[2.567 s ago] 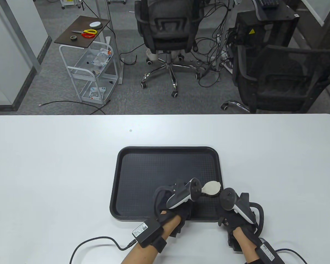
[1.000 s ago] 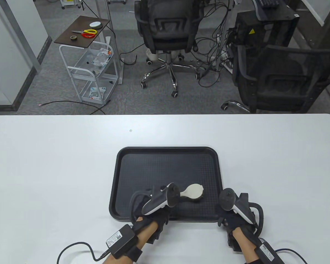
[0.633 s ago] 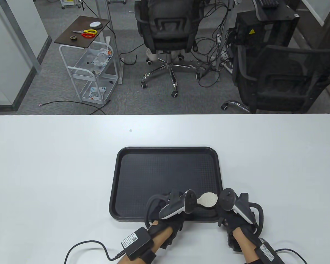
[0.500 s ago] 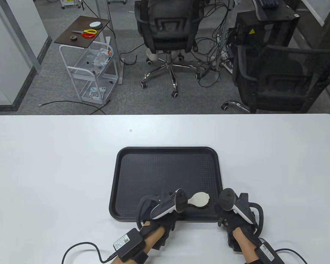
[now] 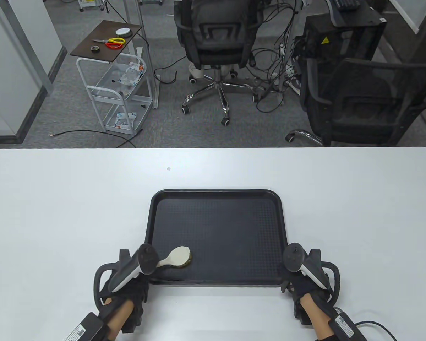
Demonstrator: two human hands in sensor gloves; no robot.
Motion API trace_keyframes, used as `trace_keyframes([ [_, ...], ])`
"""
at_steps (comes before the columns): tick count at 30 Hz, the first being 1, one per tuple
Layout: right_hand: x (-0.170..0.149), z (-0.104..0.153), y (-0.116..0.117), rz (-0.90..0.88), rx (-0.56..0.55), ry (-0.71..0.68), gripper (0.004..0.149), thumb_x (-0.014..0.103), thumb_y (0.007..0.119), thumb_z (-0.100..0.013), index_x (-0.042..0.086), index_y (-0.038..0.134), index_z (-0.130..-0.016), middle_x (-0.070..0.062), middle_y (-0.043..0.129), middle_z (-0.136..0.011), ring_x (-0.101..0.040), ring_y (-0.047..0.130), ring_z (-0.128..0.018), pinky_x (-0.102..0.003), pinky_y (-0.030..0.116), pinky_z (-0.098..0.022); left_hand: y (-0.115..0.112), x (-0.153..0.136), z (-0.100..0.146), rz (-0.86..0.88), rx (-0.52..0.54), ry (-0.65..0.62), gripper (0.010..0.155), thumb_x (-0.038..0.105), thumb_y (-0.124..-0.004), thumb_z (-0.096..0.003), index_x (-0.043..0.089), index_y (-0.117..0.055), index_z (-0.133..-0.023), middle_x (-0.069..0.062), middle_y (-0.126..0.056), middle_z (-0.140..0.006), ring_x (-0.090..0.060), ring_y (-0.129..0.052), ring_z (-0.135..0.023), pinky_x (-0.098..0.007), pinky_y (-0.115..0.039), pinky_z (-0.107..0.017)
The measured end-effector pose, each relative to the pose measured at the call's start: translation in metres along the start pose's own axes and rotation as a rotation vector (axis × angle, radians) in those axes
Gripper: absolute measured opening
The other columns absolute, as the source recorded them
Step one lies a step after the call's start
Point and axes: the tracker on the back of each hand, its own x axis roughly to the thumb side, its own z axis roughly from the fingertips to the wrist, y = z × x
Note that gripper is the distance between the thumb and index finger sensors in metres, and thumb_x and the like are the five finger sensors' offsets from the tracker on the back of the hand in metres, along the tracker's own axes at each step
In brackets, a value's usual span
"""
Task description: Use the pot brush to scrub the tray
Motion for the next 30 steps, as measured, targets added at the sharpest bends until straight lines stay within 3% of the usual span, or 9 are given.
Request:
trace_keyframes([
  [4, 0.0, 0.0, 0.0, -0.003, -0.001, 0.0, 0.071, 0.045, 0.072, -0.051, 0.01, 0.046, -0.107, -0.009, 0.075, -0.083, -0.021, 0.085, -0.06, -0.051, 0.071, -0.059, 0.006, -0.019, 0.0, -0.026, 0.008, 0.049, 0.057, 0.029, -0.075, -0.0463, 0.043, -0.069, -0.101, -0.004, -0.077, -0.096, -0.028, -0.087, -0.077, -0.052, -0.061, -0.071],
  [9, 0.0, 0.0, 0.0, 0.001, -0.001, 0.002, 0.071, 0.045, 0.072, -0.051, 0.01, 0.046, -0.107, -0.009, 0.075, -0.083, -0.02, 0.085, -0.06, -0.051, 0.071, -0.059, 0.029, -0.009, 0.0, -0.086, 0.051, 0.048, 0.057, 0.031, -0.075, -0.0464, 0.044, -0.068, -0.102, -0.002, -0.078, -0.096, -0.027, -0.086, -0.083, -0.05, -0.061, -0.073],
  [13, 0.001, 0.0, 0.0, 0.005, -0.001, 0.003, 0.071, 0.045, 0.072, -0.051, 0.01, 0.046, -0.107, -0.009, 0.075, -0.083, -0.02, 0.085, -0.06, -0.051, 0.071, -0.059, 0.042, 0.029, 0.001, -0.135, 0.115, -0.049, 0.057, 0.034, -0.074, -0.0463, 0.045, -0.067, -0.102, 0.0, -0.079, -0.095, -0.025, -0.089, -0.081, -0.049, -0.065, -0.07],
  [18, 0.001, 0.0, 0.0, 0.006, -0.002, 0.002, 0.071, 0.045, 0.071, -0.051, 0.01, 0.046, -0.107, -0.009, 0.075, -0.083, -0.02, 0.085, -0.06, -0.051, 0.071, -0.059, 0.04, 0.089, 0.001, -0.131, 0.13, -0.196, 0.057, 0.035, -0.075, -0.0463, 0.045, -0.066, -0.102, 0.0, -0.079, -0.096, -0.023, -0.09, -0.076, -0.048, -0.068, -0.067],
  [24, 0.001, 0.0, 0.0, 0.006, 0.0, 0.001, 0.071, 0.045, 0.071, -0.051, 0.01, 0.046, -0.107, -0.009, 0.075, -0.083, -0.02, 0.085, -0.06, -0.051, 0.071, -0.059, 0.017, 0.17, 0.001, -0.107, 0.075, -0.367, 0.057, 0.035, -0.075, -0.0462, 0.044, -0.066, -0.102, 0.0, -0.079, -0.095, -0.022, -0.091, -0.073, -0.047, -0.069, -0.066],
  [30, 0.001, 0.0, 0.0, 0.009, -0.002, 0.002, 0.071, 0.045, 0.071, -0.051, 0.01, 0.046, -0.107, -0.009, 0.074, -0.083, -0.02, 0.084, -0.06, -0.051, 0.071, -0.059, -0.007, 0.216, 0.01, -0.142, 0.073, -0.466, 0.057, 0.037, -0.074, -0.0462, 0.044, -0.065, -0.102, 0.001, -0.079, -0.095, -0.021, -0.091, -0.073, -0.046, -0.07, -0.065],
])
